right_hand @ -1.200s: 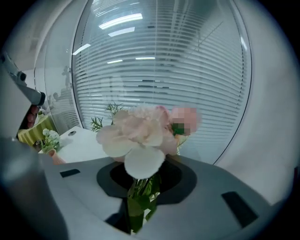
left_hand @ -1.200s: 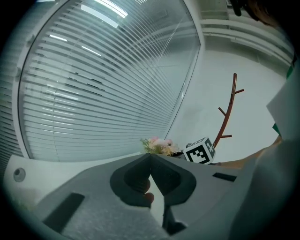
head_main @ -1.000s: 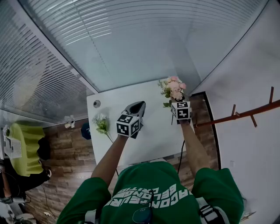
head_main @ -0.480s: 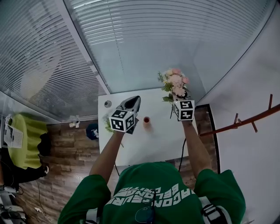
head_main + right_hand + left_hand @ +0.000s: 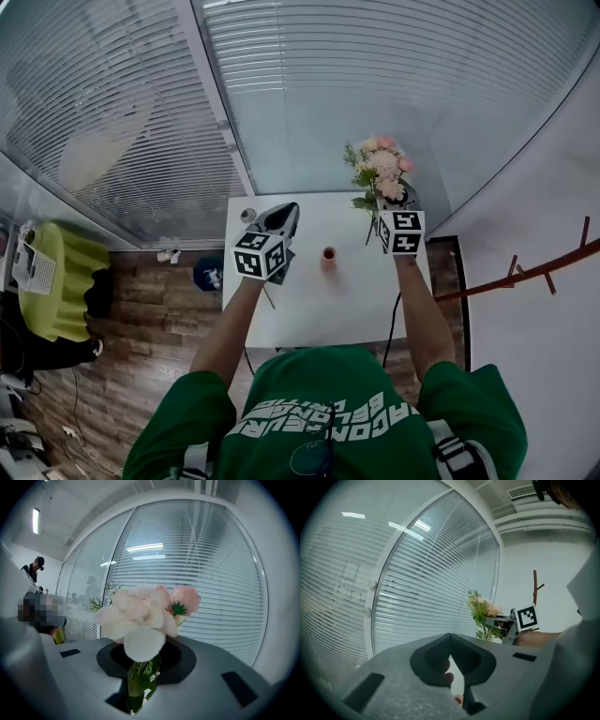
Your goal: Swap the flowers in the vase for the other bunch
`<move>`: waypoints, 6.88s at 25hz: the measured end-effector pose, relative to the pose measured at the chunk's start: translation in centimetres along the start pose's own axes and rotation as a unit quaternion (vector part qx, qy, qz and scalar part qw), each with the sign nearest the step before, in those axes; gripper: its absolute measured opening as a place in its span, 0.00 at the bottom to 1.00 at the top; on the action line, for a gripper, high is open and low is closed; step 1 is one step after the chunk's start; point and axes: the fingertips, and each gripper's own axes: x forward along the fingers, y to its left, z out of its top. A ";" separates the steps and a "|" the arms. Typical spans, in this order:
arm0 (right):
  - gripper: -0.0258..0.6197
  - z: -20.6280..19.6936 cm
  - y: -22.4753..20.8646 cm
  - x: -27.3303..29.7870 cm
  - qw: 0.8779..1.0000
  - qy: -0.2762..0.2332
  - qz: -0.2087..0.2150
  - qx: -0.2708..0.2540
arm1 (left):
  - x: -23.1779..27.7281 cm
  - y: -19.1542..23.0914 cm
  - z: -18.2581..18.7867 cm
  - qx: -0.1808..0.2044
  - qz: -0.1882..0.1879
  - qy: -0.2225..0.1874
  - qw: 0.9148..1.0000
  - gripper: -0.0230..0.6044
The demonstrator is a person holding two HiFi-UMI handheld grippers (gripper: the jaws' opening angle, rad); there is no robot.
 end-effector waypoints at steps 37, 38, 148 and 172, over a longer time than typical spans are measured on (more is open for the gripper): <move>0.19 -7.2 10.1 2.6 0.996 -0.003 0.078 0.030 | -4.6 2.6 -3.3 -0.037 0.048 0.027 0.998 0.04; 0.19 -7.5 10.1 2.6 0.997 -0.001 0.078 0.030 | -4.5 2.5 -3.3 -0.035 0.047 0.028 0.998 0.04; 0.06 -5.5 3.7 -19.9 0.978 0.098 0.182 0.033 | -9.6 -14.3 -3.2 -0.040 0.101 0.006 0.994 0.04; 0.06 -5.9 3.8 -19.6 0.976 0.104 0.187 0.028 | -8.5 -14.8 -3.7 -0.043 0.083 0.016 0.995 0.04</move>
